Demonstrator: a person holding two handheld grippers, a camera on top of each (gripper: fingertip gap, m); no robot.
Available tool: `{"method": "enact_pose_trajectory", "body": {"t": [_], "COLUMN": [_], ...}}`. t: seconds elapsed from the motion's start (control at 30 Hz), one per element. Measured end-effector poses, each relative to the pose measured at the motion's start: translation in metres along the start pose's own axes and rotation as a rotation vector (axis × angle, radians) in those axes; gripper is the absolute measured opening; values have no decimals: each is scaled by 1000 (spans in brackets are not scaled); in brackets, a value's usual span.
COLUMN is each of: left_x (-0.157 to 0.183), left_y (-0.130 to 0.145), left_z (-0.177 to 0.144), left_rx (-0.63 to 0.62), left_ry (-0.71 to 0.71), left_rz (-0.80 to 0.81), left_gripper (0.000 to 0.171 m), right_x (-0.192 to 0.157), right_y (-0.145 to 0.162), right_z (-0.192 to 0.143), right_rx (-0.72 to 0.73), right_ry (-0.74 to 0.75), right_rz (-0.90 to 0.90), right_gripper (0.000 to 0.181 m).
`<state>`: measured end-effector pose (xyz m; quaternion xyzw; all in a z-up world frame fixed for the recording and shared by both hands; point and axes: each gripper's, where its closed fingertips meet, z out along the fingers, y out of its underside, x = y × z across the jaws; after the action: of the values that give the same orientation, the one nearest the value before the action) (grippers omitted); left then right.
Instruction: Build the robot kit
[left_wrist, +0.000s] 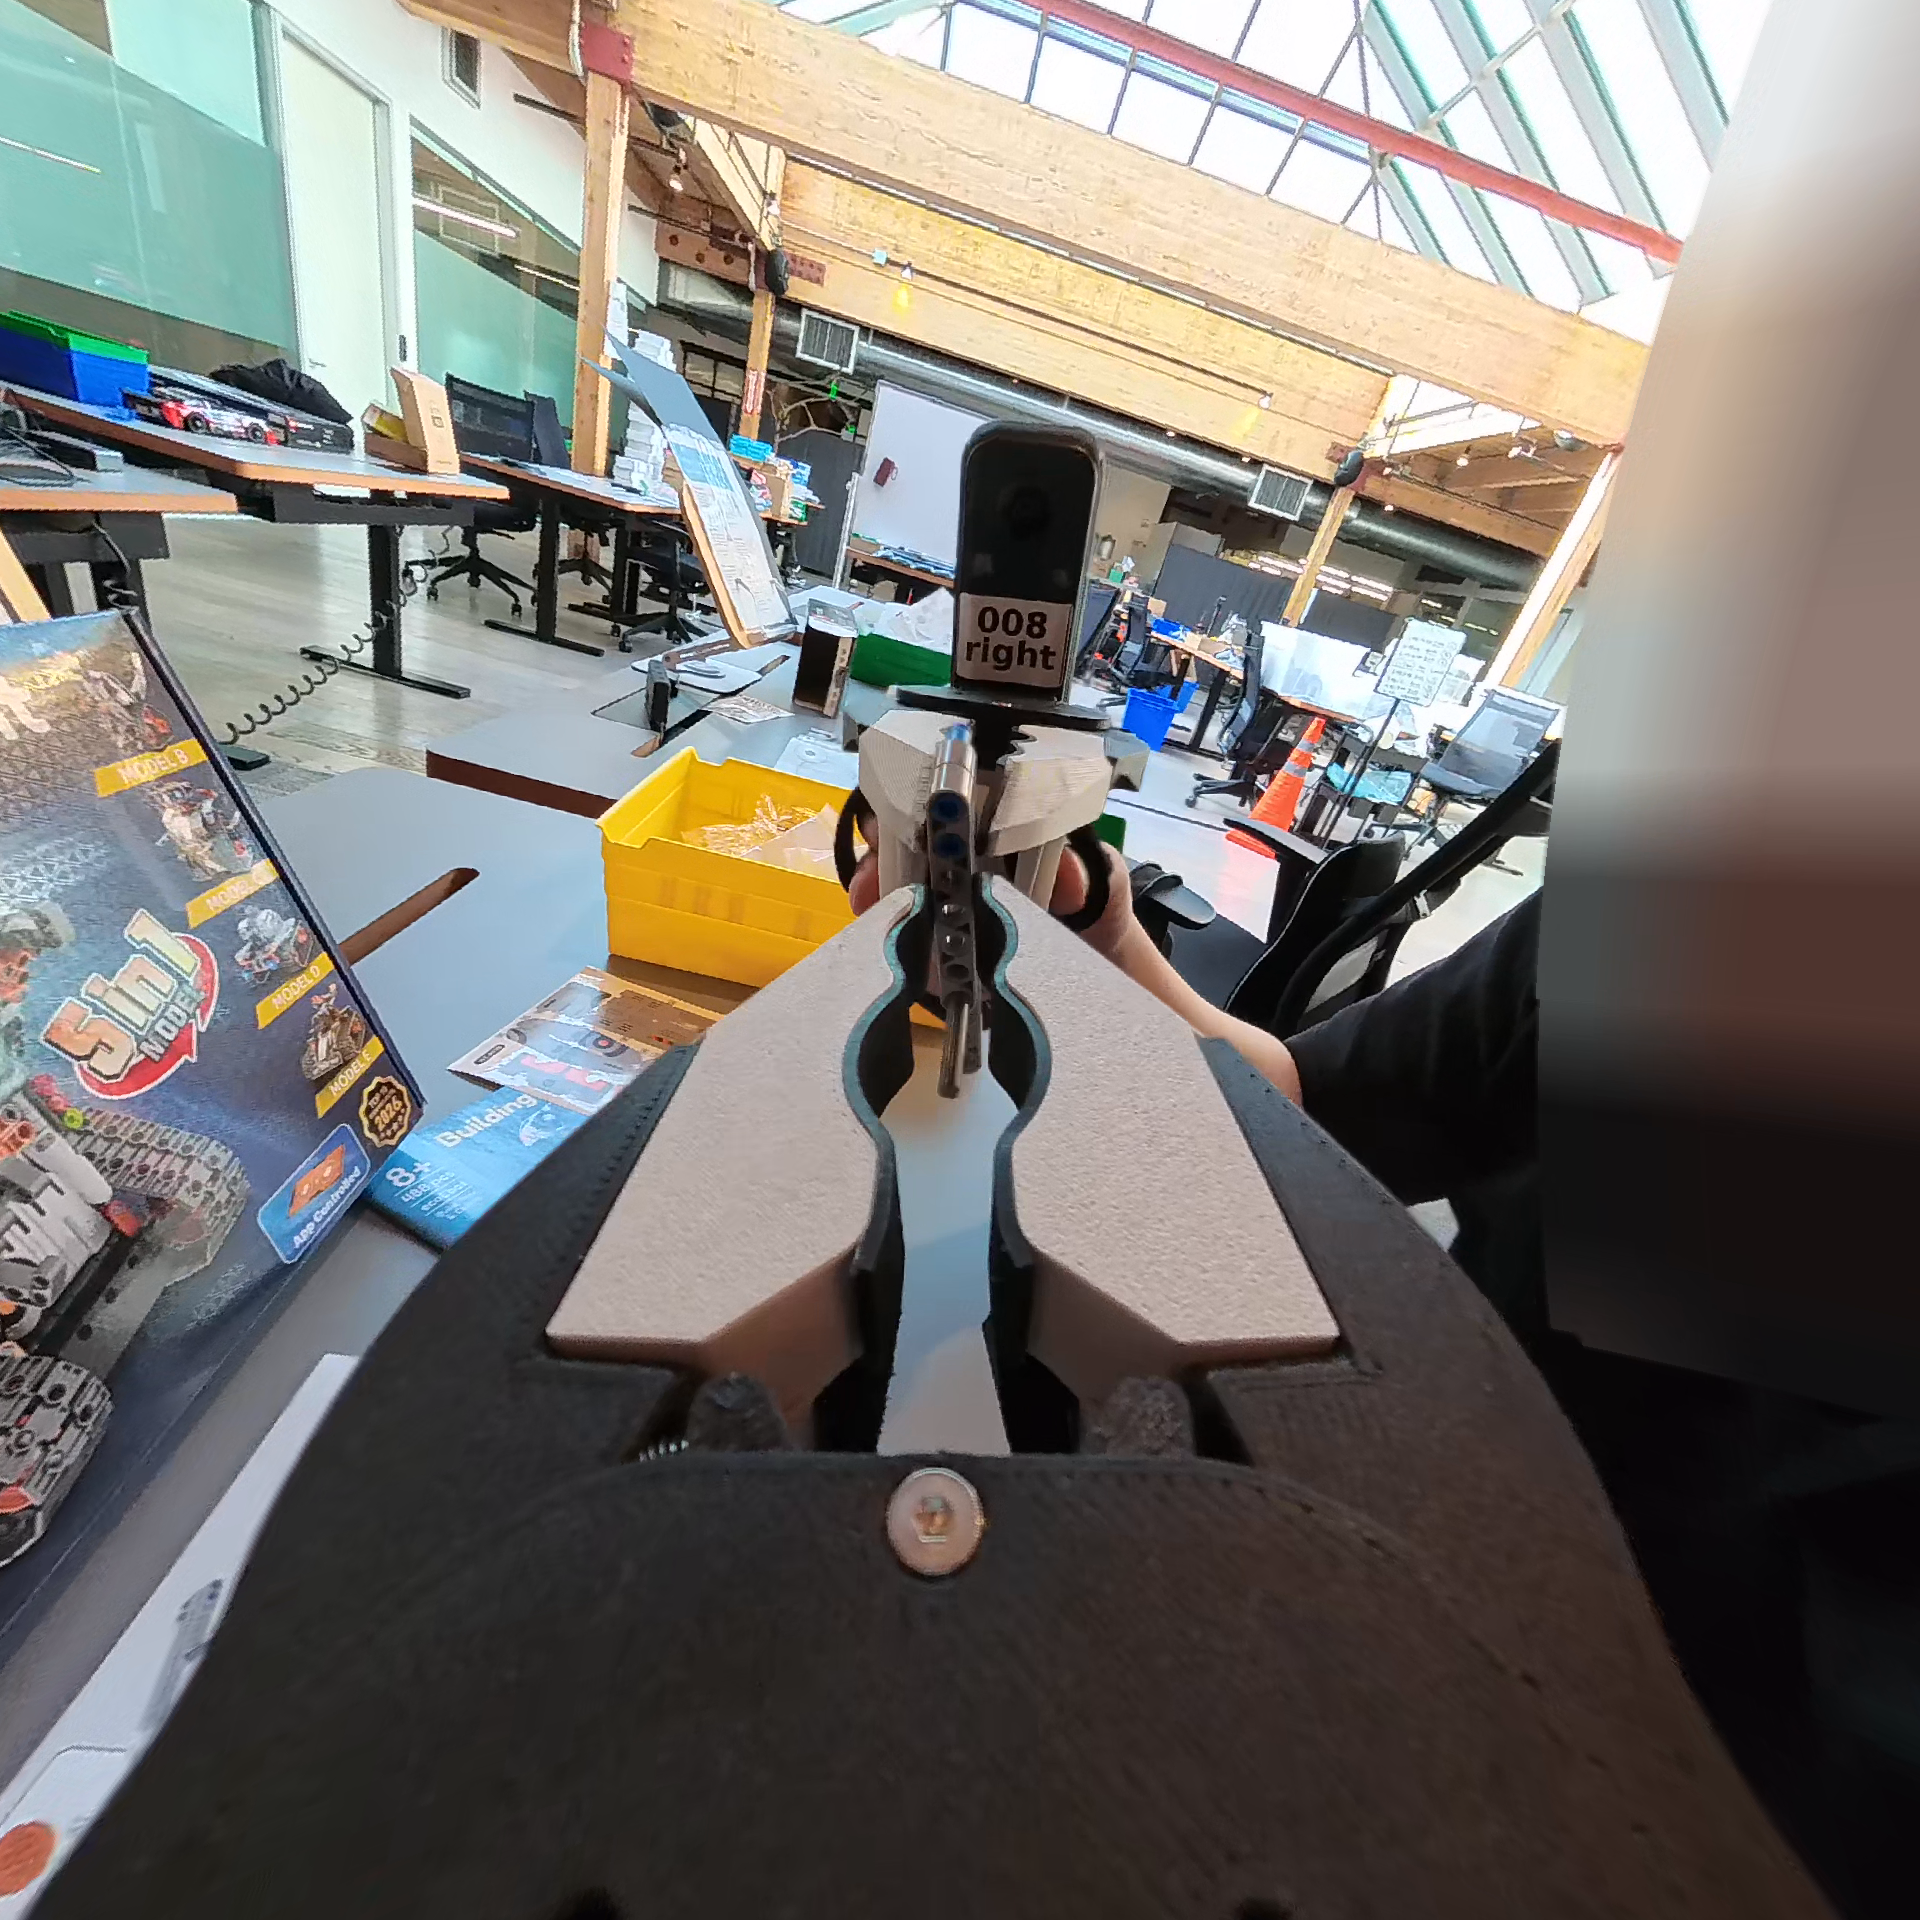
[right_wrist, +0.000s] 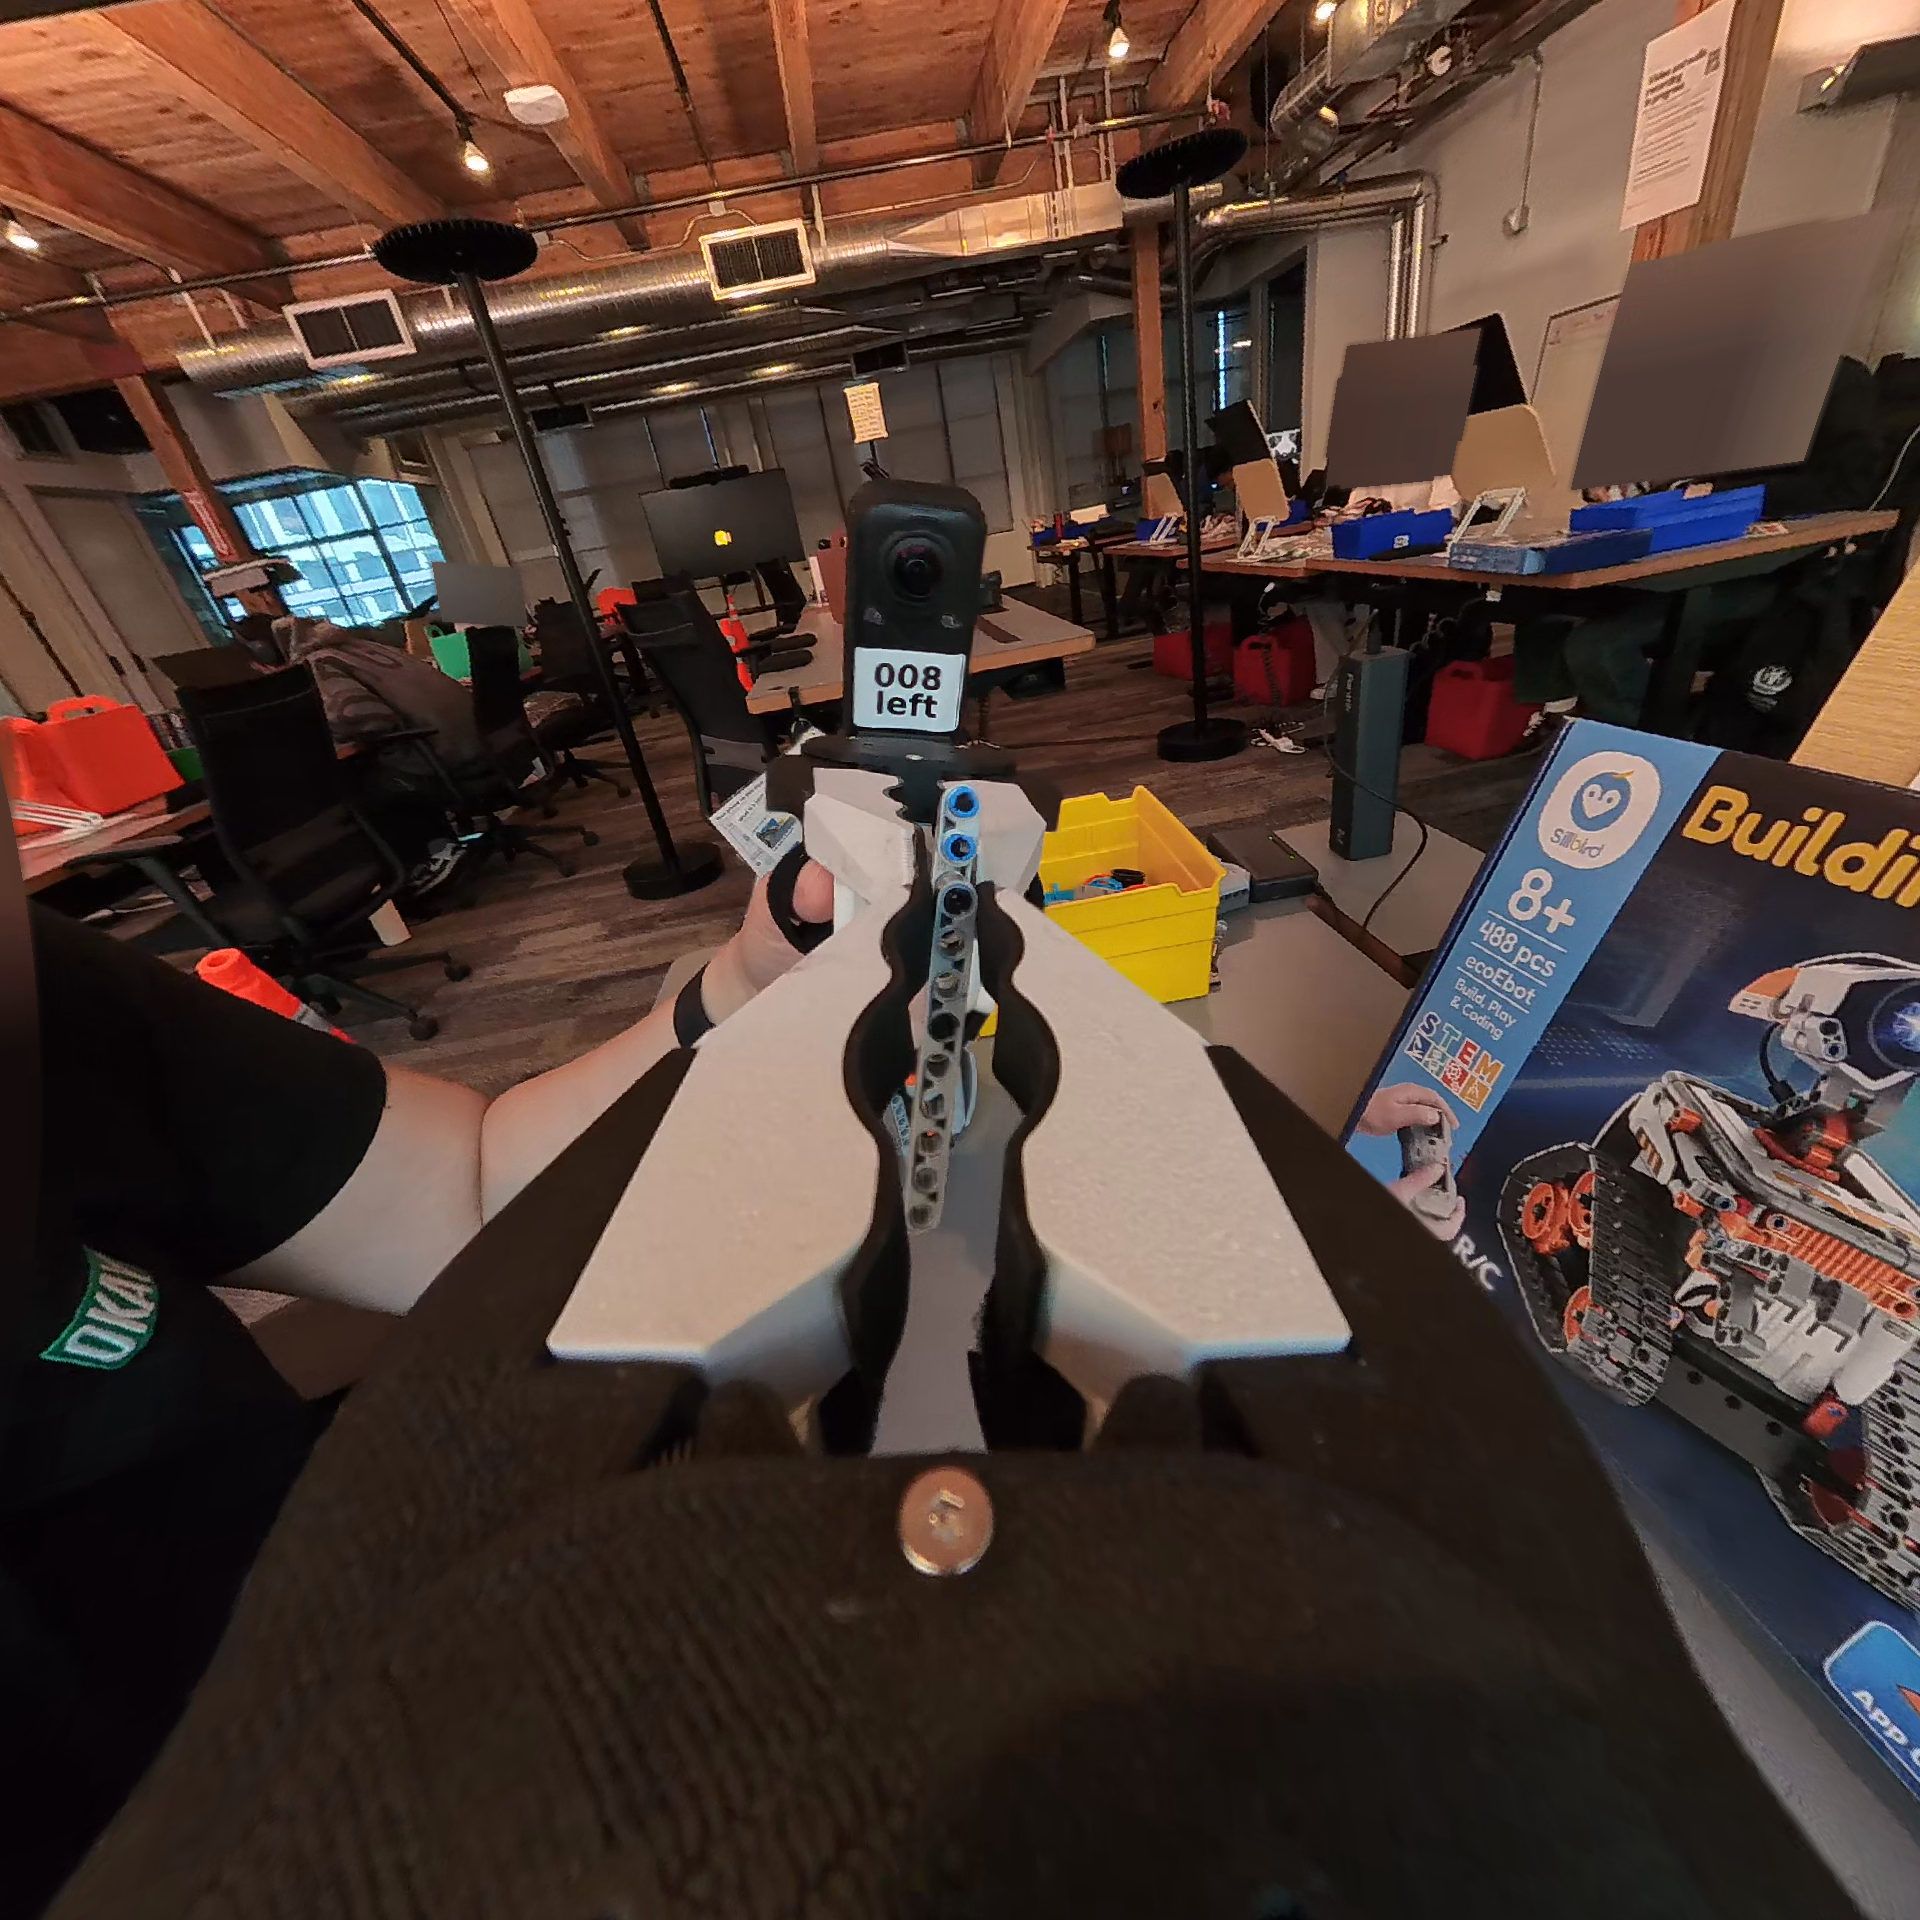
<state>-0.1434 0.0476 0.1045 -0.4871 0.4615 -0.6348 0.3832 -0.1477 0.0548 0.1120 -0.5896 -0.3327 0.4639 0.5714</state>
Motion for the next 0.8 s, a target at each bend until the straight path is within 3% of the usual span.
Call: {"method": "enact_pose_trajectory", "body": {"t": [0.37, 0.67, 0.8], "left_x": [2, 5, 2], "left_y": [-5, -6, -5], "left_z": [2, 1, 2], "left_rx": [50, 16, 4], "left_ry": [10, -35, -73], "left_rz": [27, 106, 131], "left_gripper": [6, 5, 5], "right_x": [-2, -4, -2], "right_y": [0, 0, 1], "right_z": [-3, -2, -4], "right_rx": [3, 11, -13], "right_ry": [-26, -44, 9], "right_rz": [12, 25, -52], "right_gripper": [5, 7, 6]}}
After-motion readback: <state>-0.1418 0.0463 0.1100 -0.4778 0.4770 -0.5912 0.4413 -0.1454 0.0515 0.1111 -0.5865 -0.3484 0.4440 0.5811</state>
